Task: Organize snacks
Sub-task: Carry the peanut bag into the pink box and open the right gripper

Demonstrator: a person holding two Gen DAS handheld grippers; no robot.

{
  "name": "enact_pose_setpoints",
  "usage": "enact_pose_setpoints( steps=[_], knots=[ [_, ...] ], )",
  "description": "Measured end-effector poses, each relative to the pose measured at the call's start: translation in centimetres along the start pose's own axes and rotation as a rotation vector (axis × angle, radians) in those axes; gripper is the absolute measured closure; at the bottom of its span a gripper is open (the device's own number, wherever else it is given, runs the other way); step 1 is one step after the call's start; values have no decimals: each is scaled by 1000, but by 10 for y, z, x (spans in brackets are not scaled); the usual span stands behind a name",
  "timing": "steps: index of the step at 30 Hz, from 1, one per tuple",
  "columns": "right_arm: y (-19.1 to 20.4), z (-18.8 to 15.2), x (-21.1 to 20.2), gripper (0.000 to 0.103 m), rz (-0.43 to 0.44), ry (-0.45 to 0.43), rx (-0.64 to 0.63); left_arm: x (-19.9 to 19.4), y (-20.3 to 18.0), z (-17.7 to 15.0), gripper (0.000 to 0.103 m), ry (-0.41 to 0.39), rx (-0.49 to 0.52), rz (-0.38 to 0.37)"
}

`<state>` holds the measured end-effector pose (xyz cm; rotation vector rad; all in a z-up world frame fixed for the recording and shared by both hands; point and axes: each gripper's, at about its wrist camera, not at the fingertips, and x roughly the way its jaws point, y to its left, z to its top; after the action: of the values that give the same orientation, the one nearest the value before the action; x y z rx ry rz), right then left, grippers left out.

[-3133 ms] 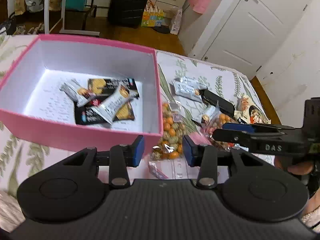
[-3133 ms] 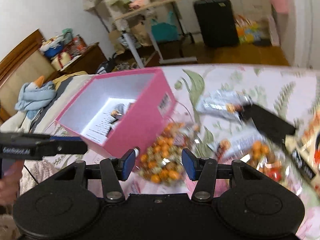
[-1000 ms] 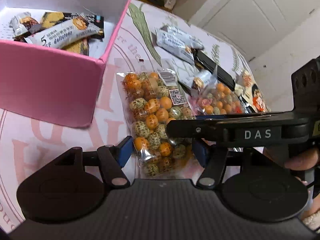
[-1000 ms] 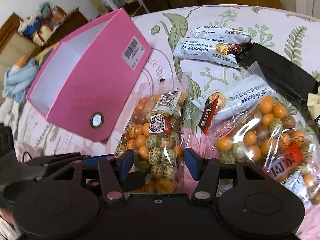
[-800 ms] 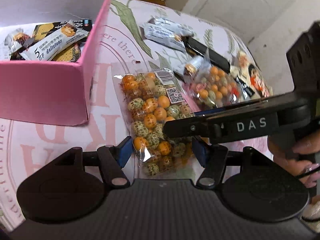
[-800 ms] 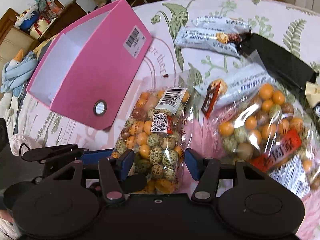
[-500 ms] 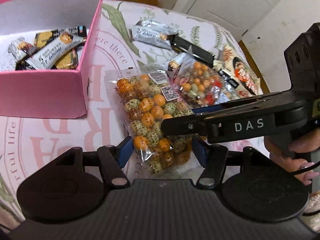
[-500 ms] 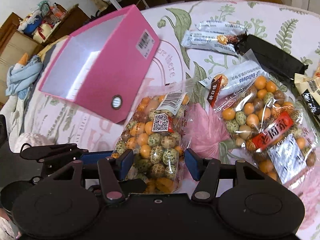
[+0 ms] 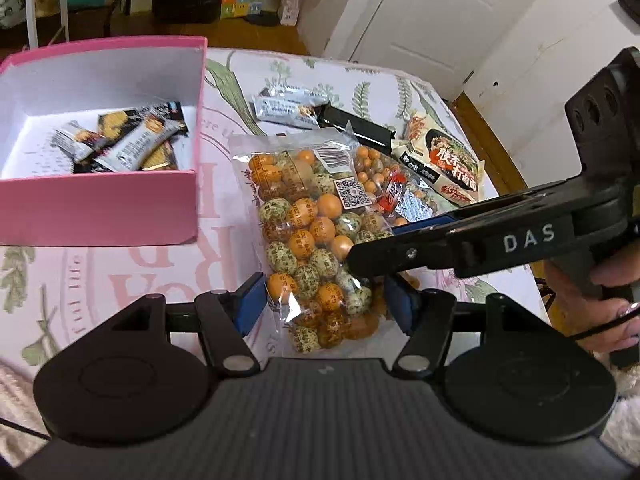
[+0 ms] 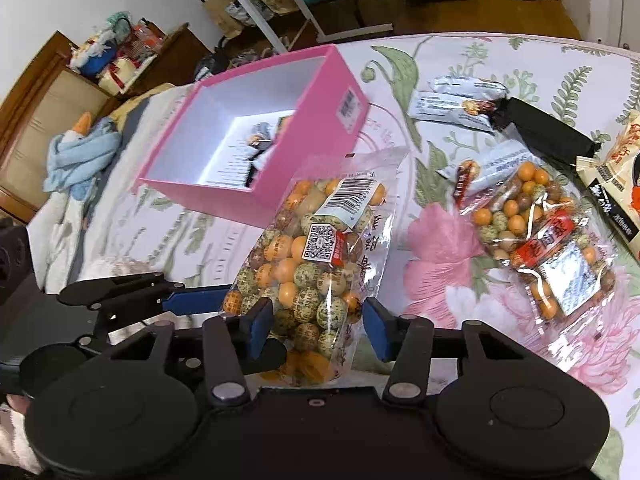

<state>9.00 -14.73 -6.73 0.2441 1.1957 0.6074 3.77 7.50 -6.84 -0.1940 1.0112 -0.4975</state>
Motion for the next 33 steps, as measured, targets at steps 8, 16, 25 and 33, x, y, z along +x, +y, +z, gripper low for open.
enact_pose_setpoints(
  steps=[8, 16, 25, 33],
  knots=[
    [46, 20, -4, 55, 75, -20, -62, -56, 24, 3, 41, -81, 11, 28],
    [85, 97, 49, 56, 146, 22, -104, -76, 82, 46, 41, -117, 21, 157],
    [104, 176, 144, 56, 225, 104, -42, -52, 180, 111, 41, -45, 6, 285],
    [95, 188, 210, 56, 244, 161, 73, -12, 227, 133, 41, 86, 28, 335]
  ],
)
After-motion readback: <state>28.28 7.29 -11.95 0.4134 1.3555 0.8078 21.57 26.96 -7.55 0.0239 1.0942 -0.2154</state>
